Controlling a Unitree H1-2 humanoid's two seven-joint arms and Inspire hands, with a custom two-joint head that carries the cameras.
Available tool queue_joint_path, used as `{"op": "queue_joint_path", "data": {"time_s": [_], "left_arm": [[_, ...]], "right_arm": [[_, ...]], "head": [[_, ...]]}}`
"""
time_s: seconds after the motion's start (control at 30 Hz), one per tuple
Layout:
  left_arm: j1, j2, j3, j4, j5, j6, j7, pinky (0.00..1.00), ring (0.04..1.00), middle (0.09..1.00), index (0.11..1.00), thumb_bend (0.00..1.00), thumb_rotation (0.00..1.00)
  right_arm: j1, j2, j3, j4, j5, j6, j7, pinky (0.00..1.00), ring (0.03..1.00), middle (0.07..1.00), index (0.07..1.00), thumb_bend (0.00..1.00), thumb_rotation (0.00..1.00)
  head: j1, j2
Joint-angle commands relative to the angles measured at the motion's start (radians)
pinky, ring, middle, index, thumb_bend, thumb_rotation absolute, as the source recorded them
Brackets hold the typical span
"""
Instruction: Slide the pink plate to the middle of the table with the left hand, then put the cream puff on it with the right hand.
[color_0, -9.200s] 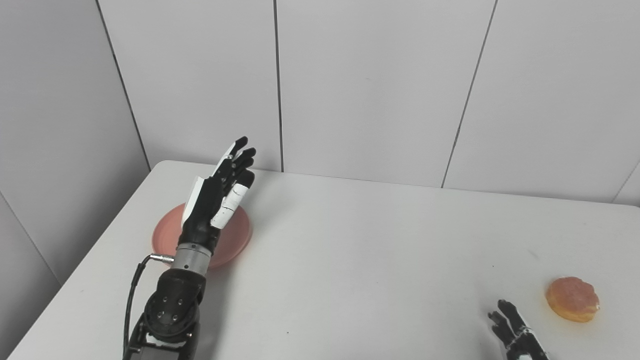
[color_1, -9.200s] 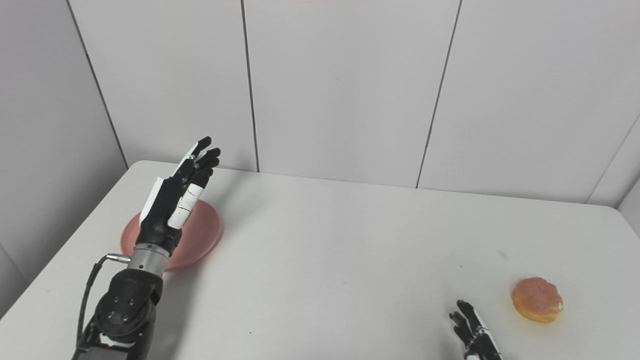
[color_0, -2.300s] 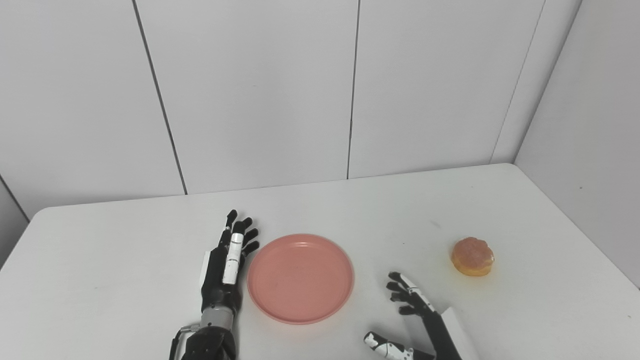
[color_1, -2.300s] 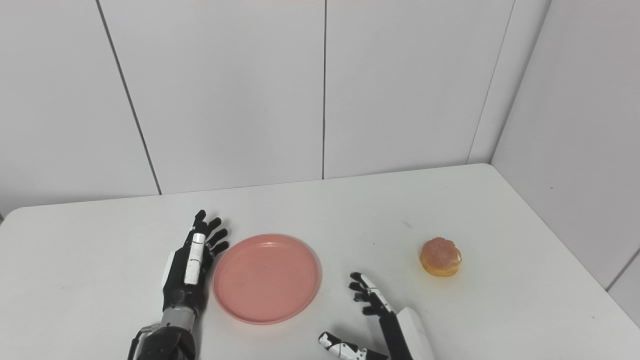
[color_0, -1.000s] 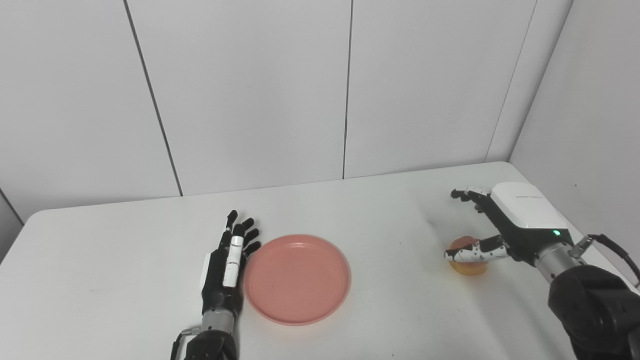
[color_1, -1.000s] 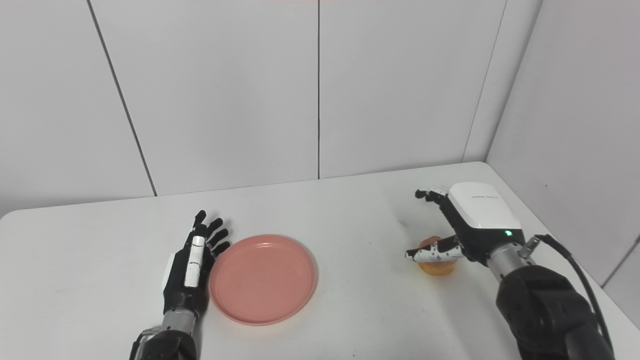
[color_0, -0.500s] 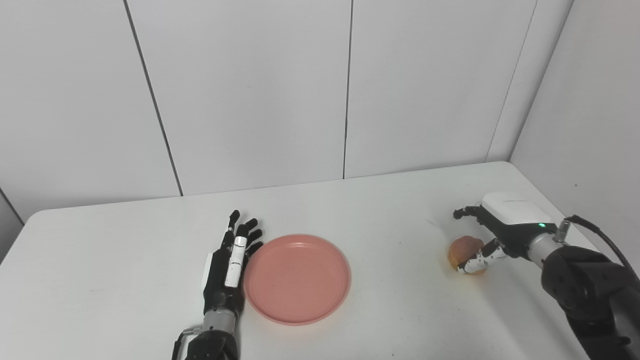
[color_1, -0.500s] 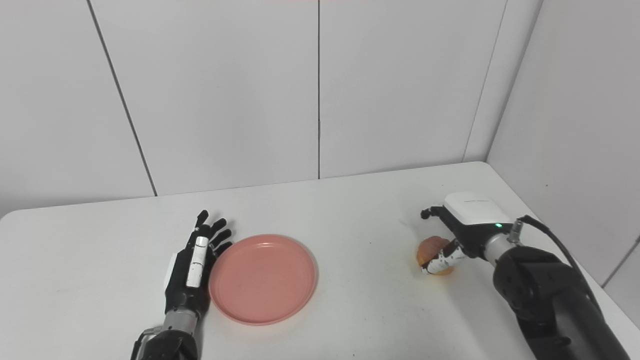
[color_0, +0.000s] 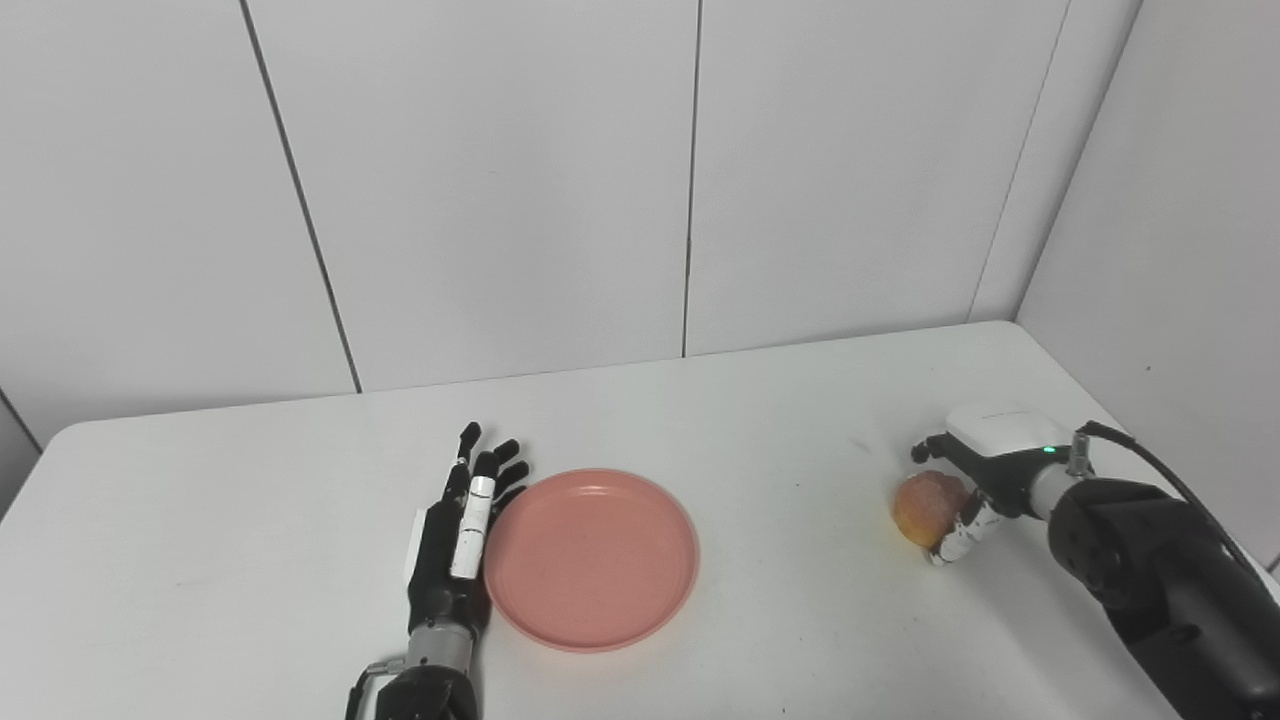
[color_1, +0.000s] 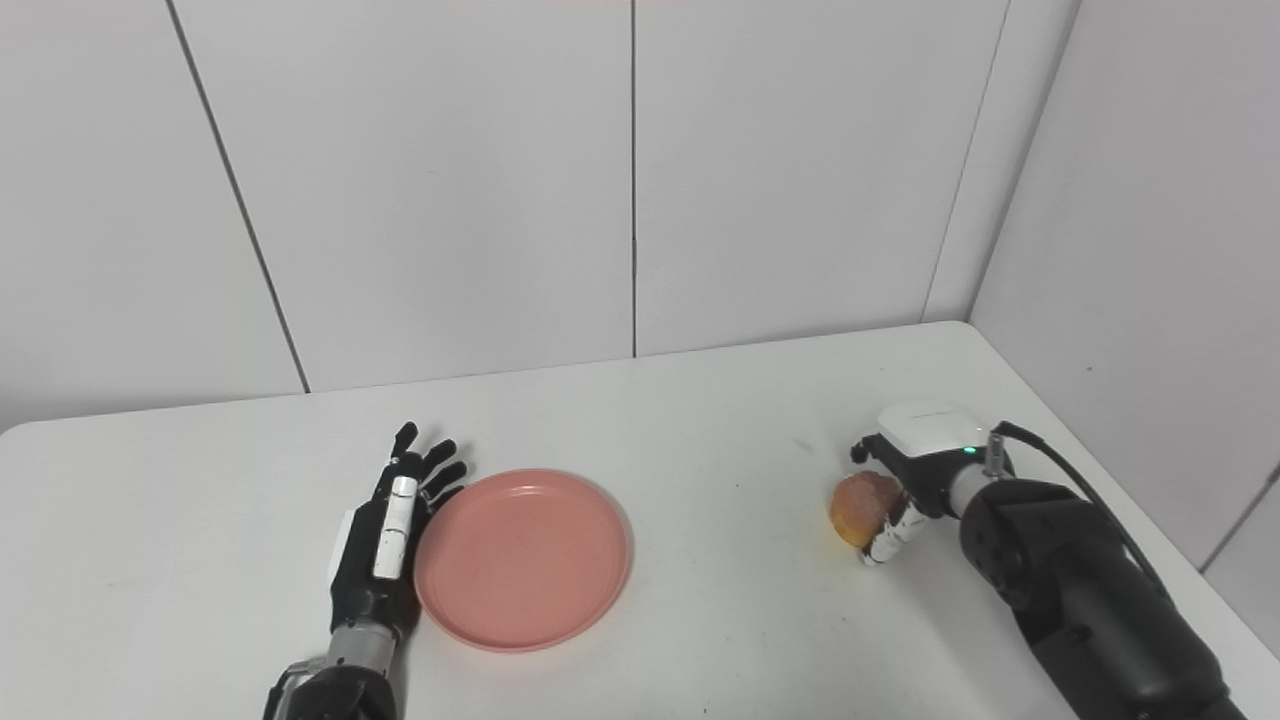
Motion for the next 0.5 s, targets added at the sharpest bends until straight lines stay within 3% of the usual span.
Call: {"op": "queue_joint_path", "data": {"time_s": [0.0,0.2,0.33,0.47], "left_arm": [[0.045,-0.009,-0.005,0.039,0.001,0.037,-0.004,0.80,0.821,0.849,0.950,0.83,0.84],[0.045,-0.009,-0.007,0.039,0.001,0.038,-0.008,0.79,0.811,0.838,0.948,0.84,0.84],[0.047,-0.009,-0.008,0.035,-0.002,0.041,-0.011,0.78,0.803,0.831,0.944,0.84,0.84],[0.049,-0.007,-0.011,0.030,0.000,0.049,-0.011,0.77,0.794,0.825,0.944,0.84,0.84]], "right_arm": [[-0.041,-0.030,-0.007,-0.010,-0.008,0.006,-0.025,0.61,0.803,0.841,0.791,1.00,0.30],[-0.035,-0.022,-0.003,0.005,-0.003,0.015,-0.022,0.61,0.799,0.838,0.776,1.00,0.25],[-0.025,0.000,-0.020,0.018,0.007,0.027,-0.074,0.55,0.720,0.785,0.755,1.00,0.16],[-0.015,0.016,-0.026,0.030,0.014,0.027,-0.136,0.48,0.614,0.694,0.706,0.93,0.07]], "head": [[0.001,0.001],[0.004,0.003],[0.006,0.008],[0.006,0.010]]}}
